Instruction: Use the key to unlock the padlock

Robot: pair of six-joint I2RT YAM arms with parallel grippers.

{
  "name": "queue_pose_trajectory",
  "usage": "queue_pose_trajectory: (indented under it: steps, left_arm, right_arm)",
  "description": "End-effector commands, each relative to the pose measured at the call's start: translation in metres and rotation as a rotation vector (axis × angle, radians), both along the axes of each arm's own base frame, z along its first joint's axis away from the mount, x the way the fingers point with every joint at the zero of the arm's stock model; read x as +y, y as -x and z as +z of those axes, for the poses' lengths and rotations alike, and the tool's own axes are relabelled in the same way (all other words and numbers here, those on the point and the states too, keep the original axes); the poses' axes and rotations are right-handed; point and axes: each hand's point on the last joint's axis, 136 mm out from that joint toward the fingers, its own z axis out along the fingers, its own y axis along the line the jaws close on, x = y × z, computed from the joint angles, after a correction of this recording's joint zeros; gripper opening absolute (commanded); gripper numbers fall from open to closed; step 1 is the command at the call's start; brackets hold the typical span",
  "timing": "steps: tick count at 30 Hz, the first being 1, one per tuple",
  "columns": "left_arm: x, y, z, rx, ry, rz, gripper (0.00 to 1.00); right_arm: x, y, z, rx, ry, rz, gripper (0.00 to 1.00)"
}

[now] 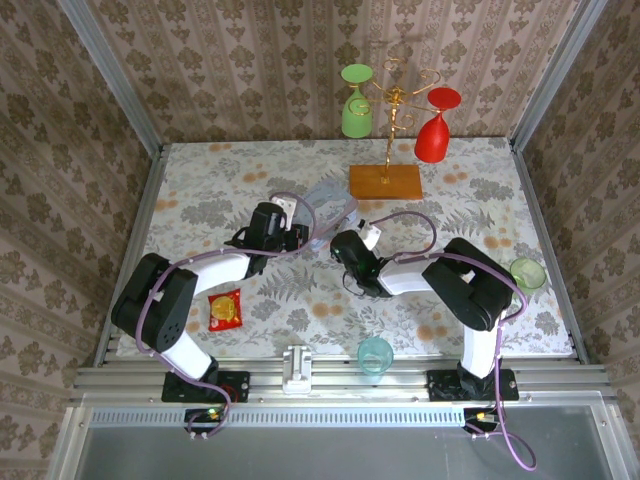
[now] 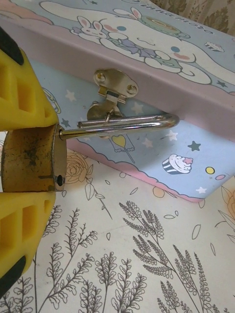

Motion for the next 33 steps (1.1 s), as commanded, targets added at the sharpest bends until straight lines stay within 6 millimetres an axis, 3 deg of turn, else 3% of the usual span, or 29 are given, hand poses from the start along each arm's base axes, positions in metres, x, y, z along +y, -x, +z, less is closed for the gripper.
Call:
queue_pose_trajectory:
  steps: [1,8,13,17,19,21,25,28,33]
  left_arm:
    - [0.041,0.04,-0.073,0.243,-0.172,0.047,0.37]
    - [0.046,0.04,-0.074,0.247,-0.169,0.06,0.37]
    - [0.045,0.035,-0.071,0.237,-0.159,0.063,0.37]
    - [0.046,0.033,-0.05,0.197,-0.15,0.071,0.37]
    - [0.046,0.03,-0.033,0.169,-0.133,0.075,0.38]
    - [0.042,0.025,-0.019,0.153,-0.086,0.073,0.44]
    - [0.035,0.01,0.004,0.127,0.015,0.1,0.45]
    - [0.031,0.003,0.023,0.079,0.07,0.119,0.49]
    - [0.002,-0.005,0.042,0.032,0.016,0.064,0.52]
  right_arm:
    - [-0.028,-0.019,0.033,-0.113,-0.003,-0.104,0.1]
    - [-0.042,-0.019,0.043,-0.095,0.072,-0.056,0.1]
    - [-0.02,-0.017,0.019,-0.041,0.023,0.009,0.1]
    - [-0.017,-0.01,0.006,-0.03,-0.031,-0.012,0.09]
    - [-0.021,-0.003,0.01,-0.041,-0.004,-0.021,0.09]
    - [-0.013,0.002,0.023,-0.067,0.026,0.022,0.09]
    - [0.003,0.023,0.035,-0.079,0.06,0.054,0.09]
    - [-0.008,0.026,0.039,-0.104,0.059,0.016,0.09]
    - [-0.015,0.033,0.065,-0.147,0.104,0.047,0.09]
